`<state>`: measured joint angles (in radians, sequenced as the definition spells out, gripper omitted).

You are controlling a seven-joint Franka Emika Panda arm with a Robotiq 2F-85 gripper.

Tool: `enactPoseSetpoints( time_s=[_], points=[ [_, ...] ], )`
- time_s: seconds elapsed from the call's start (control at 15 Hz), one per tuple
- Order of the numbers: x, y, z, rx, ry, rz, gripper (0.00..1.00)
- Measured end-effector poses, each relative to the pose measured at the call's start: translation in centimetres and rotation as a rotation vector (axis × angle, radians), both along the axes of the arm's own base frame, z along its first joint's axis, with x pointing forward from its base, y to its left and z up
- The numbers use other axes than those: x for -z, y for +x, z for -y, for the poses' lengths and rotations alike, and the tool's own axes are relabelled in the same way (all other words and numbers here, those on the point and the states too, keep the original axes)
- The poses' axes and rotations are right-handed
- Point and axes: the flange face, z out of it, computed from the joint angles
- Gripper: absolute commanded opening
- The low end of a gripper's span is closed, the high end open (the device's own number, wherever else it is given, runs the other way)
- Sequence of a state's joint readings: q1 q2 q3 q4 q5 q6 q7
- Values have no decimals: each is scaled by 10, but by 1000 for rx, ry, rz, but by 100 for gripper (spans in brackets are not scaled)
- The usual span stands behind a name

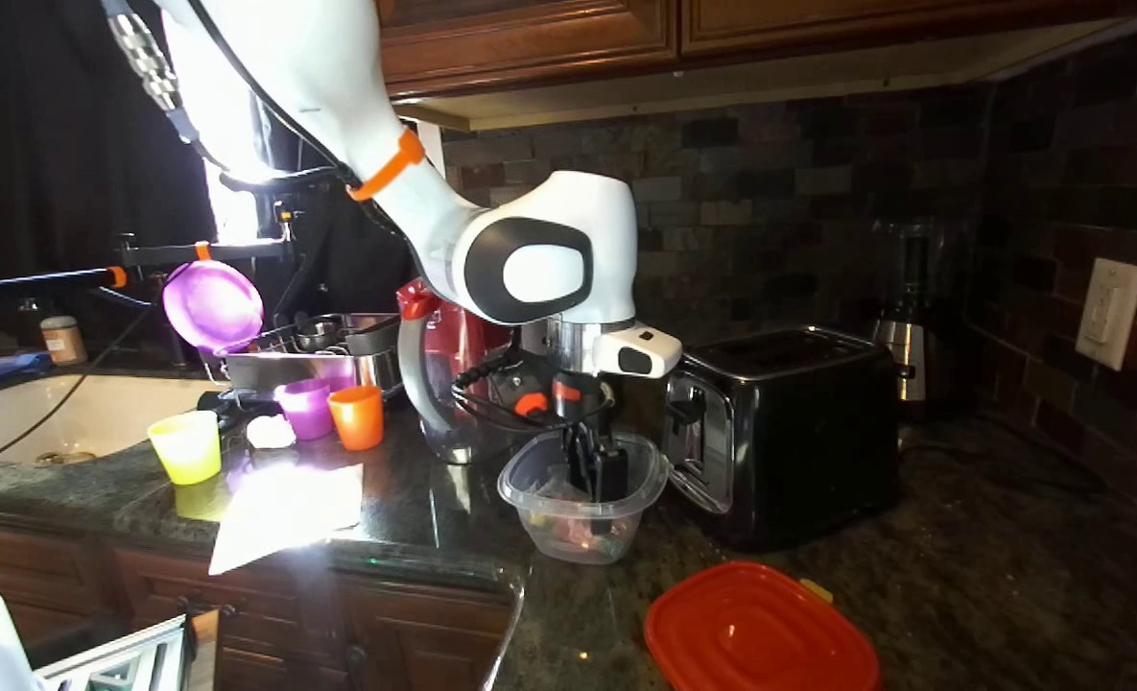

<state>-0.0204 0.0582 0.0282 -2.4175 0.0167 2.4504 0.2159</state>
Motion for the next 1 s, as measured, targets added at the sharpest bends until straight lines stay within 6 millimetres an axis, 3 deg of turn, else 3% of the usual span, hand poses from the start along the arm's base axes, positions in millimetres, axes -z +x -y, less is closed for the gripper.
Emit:
enactPoseSetpoints(
  time_s=[0.27,0.47,1.0],
  points=[
    [-3,3,3,8,0,8,16],
    [-7,5,4,10,-1,18,0],
    [-16,6,5,22,0,35,2]
  ],
)
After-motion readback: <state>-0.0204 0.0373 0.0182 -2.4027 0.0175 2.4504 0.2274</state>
